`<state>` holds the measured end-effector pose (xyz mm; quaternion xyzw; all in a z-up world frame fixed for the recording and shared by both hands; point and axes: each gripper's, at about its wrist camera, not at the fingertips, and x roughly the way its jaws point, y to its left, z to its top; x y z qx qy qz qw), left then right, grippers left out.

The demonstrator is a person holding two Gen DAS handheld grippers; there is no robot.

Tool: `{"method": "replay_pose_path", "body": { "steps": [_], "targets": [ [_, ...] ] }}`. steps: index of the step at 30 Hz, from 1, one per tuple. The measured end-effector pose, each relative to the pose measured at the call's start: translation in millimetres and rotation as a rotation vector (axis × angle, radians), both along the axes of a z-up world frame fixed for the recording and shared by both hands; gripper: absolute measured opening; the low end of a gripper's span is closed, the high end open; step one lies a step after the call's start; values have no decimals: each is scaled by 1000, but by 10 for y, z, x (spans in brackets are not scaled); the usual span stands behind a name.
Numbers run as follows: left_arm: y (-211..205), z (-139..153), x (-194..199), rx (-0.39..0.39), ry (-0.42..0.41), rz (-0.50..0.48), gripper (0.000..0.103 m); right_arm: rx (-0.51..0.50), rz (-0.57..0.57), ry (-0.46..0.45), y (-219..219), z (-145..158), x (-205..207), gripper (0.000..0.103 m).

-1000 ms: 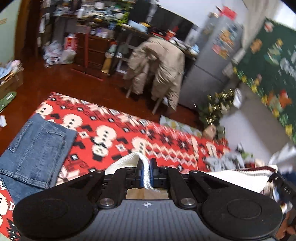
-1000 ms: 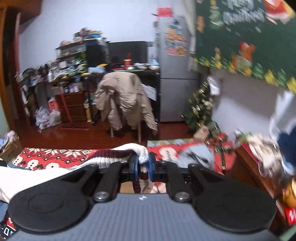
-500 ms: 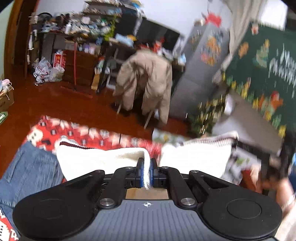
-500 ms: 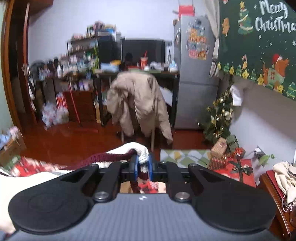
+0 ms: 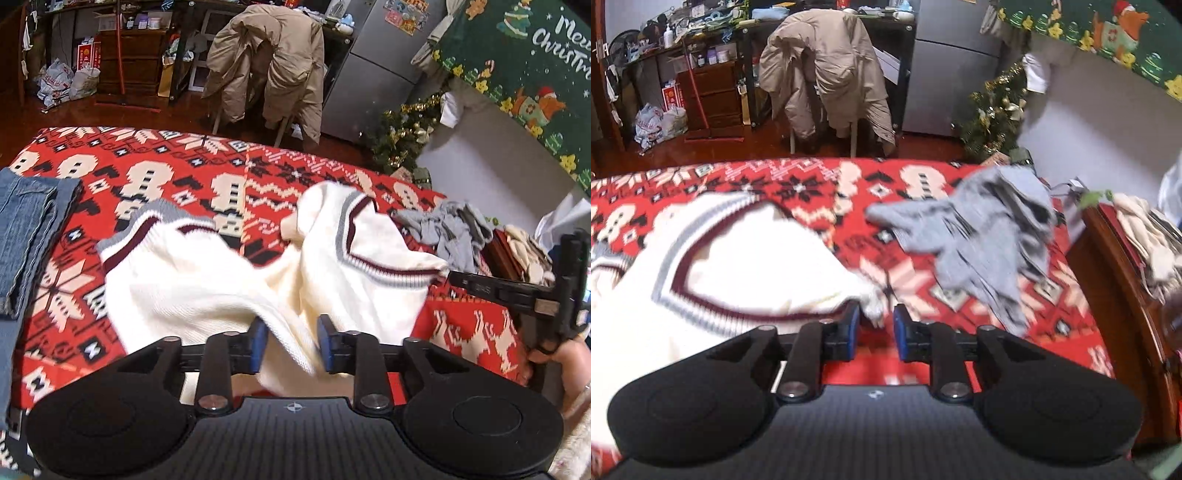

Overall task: Fold clothes
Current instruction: 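Lay the sweater flat on the blanket and open both grippers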

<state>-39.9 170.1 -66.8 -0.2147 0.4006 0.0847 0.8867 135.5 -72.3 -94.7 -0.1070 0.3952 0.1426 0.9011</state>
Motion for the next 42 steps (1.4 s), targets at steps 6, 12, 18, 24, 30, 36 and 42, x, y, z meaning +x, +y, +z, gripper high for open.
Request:
{"method": "replay_pose_path", "body": {
  "steps": [6, 12, 18, 24, 30, 36, 42],
  "targets": [
    [-77, 44, -350, 4, -6, 10, 37, 55, -4, -3, -374, 126, -607, 31],
    [27, 163, -705, 16, -44, 48, 38, 74, 41, -7, -387, 258, -1191, 35],
    [243, 102, -1017, 41, -48, 123, 39, 109, 31, -27, -325, 342, -1624, 39],
    [263, 9, -1233, 110, -74, 117, 39, 125, -1, -53, -258, 256, -2009, 45],
    [327, -116, -1338, 43, -111, 141, 39, 141, 2, -108, -251, 242, -2272, 60],
    [431, -239, -1302, -44, -84, 168, 40, 98, 123, -157, -40, 261, -2479, 63],
    [470, -308, -1077, -9, -35, 136, 41, 53, 206, -154, 363, 203, -2522, 63]
  ]
}}
